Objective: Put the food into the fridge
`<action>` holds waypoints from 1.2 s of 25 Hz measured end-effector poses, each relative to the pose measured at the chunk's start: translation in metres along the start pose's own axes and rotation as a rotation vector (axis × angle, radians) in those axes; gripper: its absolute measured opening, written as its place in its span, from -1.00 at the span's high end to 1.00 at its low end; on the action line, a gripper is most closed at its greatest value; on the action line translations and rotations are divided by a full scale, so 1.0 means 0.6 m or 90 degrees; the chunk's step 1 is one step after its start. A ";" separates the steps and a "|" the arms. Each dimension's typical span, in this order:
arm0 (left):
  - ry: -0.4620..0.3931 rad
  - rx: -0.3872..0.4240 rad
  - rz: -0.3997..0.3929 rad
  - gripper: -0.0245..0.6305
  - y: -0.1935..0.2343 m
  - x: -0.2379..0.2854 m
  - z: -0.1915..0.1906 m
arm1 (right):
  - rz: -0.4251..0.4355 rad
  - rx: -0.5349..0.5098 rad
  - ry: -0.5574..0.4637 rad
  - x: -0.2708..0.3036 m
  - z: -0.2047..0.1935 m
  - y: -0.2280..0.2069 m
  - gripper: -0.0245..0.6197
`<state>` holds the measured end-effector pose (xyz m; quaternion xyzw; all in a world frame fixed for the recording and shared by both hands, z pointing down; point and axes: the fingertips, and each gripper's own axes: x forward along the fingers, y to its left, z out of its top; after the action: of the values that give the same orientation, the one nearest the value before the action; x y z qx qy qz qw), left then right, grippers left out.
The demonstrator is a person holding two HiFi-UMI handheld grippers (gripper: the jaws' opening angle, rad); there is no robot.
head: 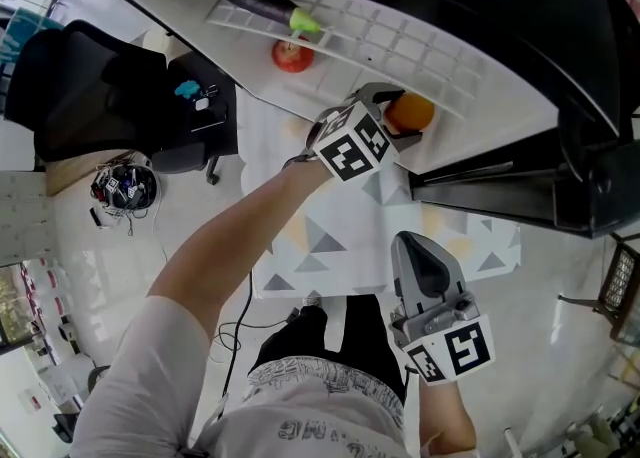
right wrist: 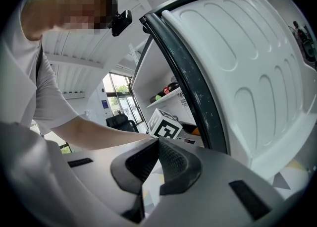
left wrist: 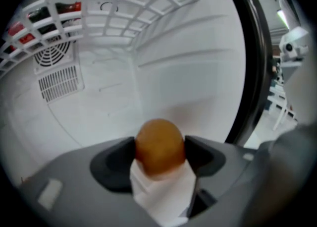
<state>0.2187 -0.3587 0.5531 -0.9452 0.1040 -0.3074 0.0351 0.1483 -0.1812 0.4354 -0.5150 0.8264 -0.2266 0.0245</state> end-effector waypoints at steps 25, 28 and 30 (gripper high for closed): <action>0.033 0.007 0.002 -0.06 0.011 0.056 -0.005 | -0.022 0.005 0.020 -0.008 -0.017 -0.023 0.95; 0.033 0.008 0.000 -0.06 0.009 0.058 -0.006 | -0.024 0.005 0.020 -0.008 -0.015 -0.025 0.95; 0.031 0.009 0.001 -0.07 0.010 0.058 -0.005 | -0.026 0.005 0.019 -0.007 -0.014 -0.026 0.95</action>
<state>0.2435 -0.3722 0.5749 -0.9371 0.1033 -0.3313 0.0391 0.1614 -0.1804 0.4484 -0.5279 0.8152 -0.2381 0.0094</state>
